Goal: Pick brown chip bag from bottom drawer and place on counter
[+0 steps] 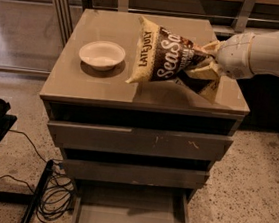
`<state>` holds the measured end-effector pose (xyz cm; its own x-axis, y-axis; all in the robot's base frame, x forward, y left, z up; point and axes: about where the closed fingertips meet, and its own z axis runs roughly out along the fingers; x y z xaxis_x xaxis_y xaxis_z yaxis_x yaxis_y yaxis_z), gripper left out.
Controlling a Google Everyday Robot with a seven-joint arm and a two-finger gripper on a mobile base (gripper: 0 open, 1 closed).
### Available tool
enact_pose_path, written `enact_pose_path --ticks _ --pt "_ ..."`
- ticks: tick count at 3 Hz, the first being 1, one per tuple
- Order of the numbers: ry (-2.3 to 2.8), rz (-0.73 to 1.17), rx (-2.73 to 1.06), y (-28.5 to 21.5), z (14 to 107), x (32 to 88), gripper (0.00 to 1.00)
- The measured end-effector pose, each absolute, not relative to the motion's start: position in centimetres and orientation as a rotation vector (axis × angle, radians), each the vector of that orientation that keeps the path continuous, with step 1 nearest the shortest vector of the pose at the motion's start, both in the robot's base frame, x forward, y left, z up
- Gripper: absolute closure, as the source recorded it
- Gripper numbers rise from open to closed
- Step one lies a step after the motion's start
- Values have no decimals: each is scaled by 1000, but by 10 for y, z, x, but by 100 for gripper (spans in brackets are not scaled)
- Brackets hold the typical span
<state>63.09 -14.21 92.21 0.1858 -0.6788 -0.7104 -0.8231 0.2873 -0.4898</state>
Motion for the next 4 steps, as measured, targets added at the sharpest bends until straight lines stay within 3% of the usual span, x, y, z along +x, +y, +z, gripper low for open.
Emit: enact_pose_path --ticks 4 --pt "1896 27 -1118 -172 886 708 100"
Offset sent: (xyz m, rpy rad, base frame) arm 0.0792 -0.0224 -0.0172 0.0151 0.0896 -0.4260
